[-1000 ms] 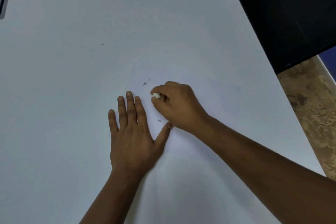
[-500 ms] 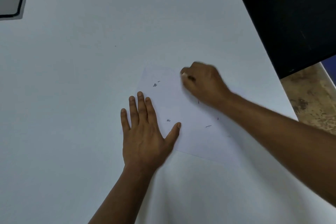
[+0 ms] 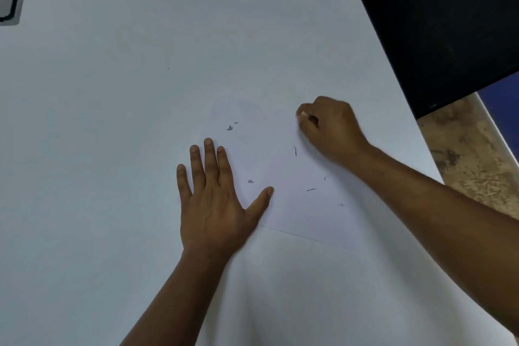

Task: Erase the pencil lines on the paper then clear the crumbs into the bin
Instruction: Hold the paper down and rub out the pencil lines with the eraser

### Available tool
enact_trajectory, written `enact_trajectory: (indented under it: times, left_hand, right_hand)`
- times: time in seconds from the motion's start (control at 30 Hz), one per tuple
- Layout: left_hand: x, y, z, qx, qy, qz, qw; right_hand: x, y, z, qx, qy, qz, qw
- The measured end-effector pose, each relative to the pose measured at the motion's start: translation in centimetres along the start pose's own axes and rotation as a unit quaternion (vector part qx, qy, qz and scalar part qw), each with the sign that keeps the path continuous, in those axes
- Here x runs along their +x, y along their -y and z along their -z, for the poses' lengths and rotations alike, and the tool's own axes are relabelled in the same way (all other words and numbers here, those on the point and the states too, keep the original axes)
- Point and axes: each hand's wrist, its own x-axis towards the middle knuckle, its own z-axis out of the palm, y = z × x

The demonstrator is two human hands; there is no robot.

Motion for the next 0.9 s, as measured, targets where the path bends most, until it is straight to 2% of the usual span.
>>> enact_trajectory:
  times: [0.13,0.23,0.37,0.43,0.53,0.63,0.7,0.77,0.83,0.9]
  left_hand:
    - [-0.1,0.0,-0.1,0.005,0.001,-0.001,1.0]
    - [0.0,0.0,-0.2,0.007,0.003,-0.002,1.0]
    - [-0.2,0.0,-0.1,0.007,-0.001,-0.004,1.0]
    - [-0.2,0.0,-0.1,0.004,-0.001,-0.004,1.0]
    - [-0.1,0.0,0.0,0.007,-0.001,0.0,1.0]
    - [-0.1,0.1,0.0,0.006,0.0,-0.004,1.0]
    - [-0.2,0.1,-0.1,0.007,0.001,-0.005,1.0]
    - [-0.2,0.1,-0.1,0.007,-0.003,-0.007,1.0]
    - [-0.2,0.1,-0.1,0.006,-0.001,-0.007,1.0]
    - [-0.2,0.1,0.0,0.007,0.001,-0.005,1.0]
  right_hand:
    - [-2.6,3.9,-1.4,0.043,0.041,0.062,0.996]
    - [-2.8,3.2,-2.1,0.011,0.041,0.089,0.995]
    - [-1.3,-2.3,0.2,-0.059,-0.03,0.0,0.998]
    - [-1.2,-3.5,1.2,-0.048,-0.02,-0.021,0.998]
    - [-2.8,-1.3,1.6,-0.002,0.009,-0.017,1.0]
    - [-6.6,2.5,0.5,0.053,0.039,0.022,0.998]
    - [-8.4,3.5,-0.4,0.048,0.06,0.066,0.995]
    - [-7.9,2.1,-0.4,0.018,0.033,0.085,0.996]
    - [-6.9,-0.6,0.4,-0.017,-0.024,0.04,0.999]
    - [-6.4,-2.7,1.8,-0.043,-0.035,-0.022,0.998]
